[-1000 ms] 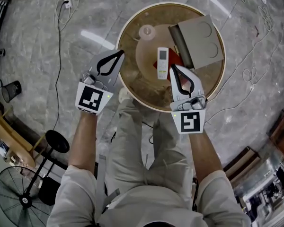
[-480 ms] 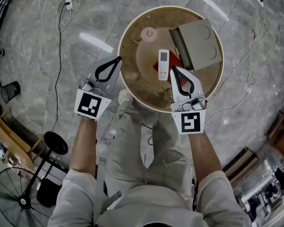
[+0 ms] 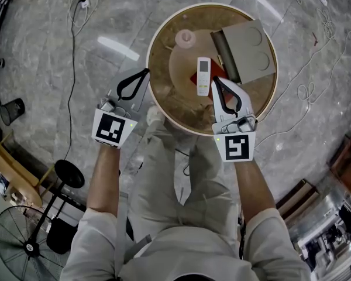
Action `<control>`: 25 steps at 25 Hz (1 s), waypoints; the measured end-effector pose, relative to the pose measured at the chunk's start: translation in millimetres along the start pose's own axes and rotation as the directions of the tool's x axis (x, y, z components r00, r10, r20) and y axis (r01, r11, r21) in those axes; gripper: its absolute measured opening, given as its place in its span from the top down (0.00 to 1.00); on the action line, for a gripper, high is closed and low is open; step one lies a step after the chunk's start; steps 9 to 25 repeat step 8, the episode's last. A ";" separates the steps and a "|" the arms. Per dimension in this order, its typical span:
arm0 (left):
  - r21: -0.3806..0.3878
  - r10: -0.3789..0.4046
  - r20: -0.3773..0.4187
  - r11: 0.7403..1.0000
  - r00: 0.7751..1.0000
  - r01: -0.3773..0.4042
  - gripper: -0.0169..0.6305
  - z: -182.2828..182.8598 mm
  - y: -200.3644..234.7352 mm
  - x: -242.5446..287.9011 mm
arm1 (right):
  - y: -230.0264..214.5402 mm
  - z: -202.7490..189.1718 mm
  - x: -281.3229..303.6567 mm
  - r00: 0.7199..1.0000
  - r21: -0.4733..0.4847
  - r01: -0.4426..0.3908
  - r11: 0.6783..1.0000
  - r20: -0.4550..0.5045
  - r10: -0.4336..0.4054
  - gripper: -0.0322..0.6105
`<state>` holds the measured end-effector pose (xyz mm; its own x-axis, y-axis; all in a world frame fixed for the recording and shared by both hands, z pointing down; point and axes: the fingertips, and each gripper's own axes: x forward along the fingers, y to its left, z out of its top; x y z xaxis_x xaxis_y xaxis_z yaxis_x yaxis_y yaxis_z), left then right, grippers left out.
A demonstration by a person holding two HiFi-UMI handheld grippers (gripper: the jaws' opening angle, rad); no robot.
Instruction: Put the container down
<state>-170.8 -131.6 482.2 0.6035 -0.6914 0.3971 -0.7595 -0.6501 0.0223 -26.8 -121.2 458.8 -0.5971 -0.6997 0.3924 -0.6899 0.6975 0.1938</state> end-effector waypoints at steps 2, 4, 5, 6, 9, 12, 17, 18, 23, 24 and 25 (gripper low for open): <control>-0.004 0.000 -0.005 1.000 1.000 0.000 0.96 -1.7 0.2 -0.1 | -1.3 1.8 2.0 1.000 0.012 0.005 1.000 0.015 -0.005 0.94; -0.007 0.002 -0.010 1.000 1.000 -0.002 0.96 -3.1 1.3 0.2 | -2.8 2.9 4.1 1.000 0.012 0.006 1.000 0.022 -0.006 0.94; -0.009 0.003 -0.012 1.000 1.000 -0.003 0.96 -3.8 2.0 0.2 | -3.2 2.2 4.9 1.000 0.006 0.003 1.000 0.015 -0.003 0.94; -0.011 0.005 -0.014 1.000 1.000 -0.005 0.96 -4.6 2.8 0.3 | -3.5 1.4 5.7 1.000 -0.001 -0.001 1.000 0.007 0.001 0.94; -0.014 0.009 -0.017 1.000 1.000 -0.009 0.96 -5.9 4.6 0.5 | -4.2 0.7 7.7 1.000 -0.012 -0.007 1.000 -0.004 0.007 0.94; -0.014 0.009 -0.017 1.000 1.000 -0.009 0.96 -5.9 4.6 0.5 | -4.2 0.7 7.7 1.000 -0.012 -0.007 1.000 -0.004 0.007 0.94; -0.014 0.009 -0.017 1.000 1.000 -0.009 0.96 -5.9 4.6 0.5 | -4.2 0.7 7.7 1.000 -0.012 -0.007 1.000 -0.004 0.007 0.94; -0.014 0.009 -0.017 1.000 1.000 -0.009 0.96 -5.9 4.6 0.5 | -4.2 0.7 7.7 1.000 -0.012 -0.007 1.000 -0.004 0.007 0.94; -0.014 0.009 -0.017 1.000 1.000 -0.009 0.96 -5.9 4.6 0.5 | -4.2 0.7 7.7 1.000 -0.012 -0.007 1.000 -0.004 0.007 0.94; -0.014 0.009 -0.017 1.000 1.000 -0.009 0.96 -5.9 4.6 0.5 | -4.2 0.7 7.7 1.000 -0.012 -0.007 1.000 -0.004 0.007 0.94; -0.014 0.009 -0.017 1.000 1.000 -0.009 0.96 -5.9 4.6 0.5 | -4.2 0.7 7.7 1.000 -0.012 -0.007 1.000 -0.004 0.007 0.94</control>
